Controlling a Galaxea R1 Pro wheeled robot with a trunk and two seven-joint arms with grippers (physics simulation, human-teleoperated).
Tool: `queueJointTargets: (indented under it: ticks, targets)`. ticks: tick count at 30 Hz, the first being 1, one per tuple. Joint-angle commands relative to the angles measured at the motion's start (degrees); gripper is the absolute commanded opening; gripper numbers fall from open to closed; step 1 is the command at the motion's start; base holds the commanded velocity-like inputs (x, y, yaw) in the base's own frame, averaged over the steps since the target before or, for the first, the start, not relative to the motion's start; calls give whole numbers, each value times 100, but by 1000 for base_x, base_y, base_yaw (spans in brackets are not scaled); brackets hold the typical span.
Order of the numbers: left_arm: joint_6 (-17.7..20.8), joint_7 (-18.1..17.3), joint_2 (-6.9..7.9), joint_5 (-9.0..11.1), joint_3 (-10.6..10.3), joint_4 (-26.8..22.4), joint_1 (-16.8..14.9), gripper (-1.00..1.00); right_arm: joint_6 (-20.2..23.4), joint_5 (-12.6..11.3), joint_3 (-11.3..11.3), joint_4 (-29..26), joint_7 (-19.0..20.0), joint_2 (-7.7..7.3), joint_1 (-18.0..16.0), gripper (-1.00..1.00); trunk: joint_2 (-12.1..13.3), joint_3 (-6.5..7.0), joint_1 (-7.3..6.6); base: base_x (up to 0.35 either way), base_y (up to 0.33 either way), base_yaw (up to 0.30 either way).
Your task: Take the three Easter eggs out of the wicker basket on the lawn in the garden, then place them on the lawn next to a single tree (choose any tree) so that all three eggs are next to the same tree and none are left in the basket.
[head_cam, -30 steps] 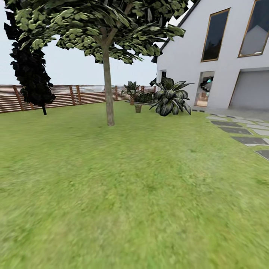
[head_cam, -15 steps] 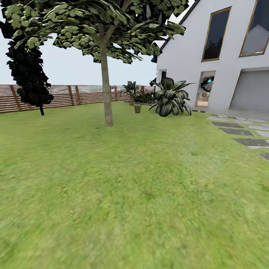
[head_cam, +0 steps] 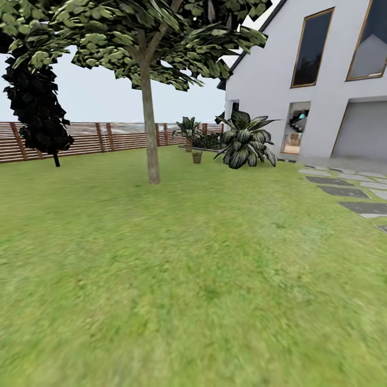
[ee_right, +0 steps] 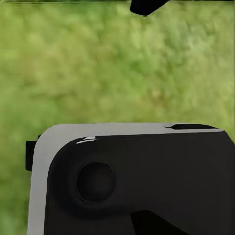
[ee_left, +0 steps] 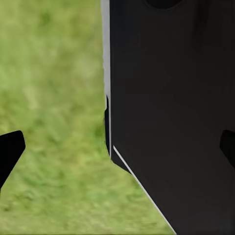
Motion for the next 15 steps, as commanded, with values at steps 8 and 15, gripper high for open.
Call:
queueJointTargets:
  ticks: [8,15]
  targets:
    - [3,-4,0,1,0,-6,0,100,-2,12,2,0,0,-1,-2,100,-2,-4,3,333,-123,0]
    - [3,-4,1,1,0,-6,-1,100,-2,4,1,0,0,0,-2,100,-2,-4,3,333,-123,9]
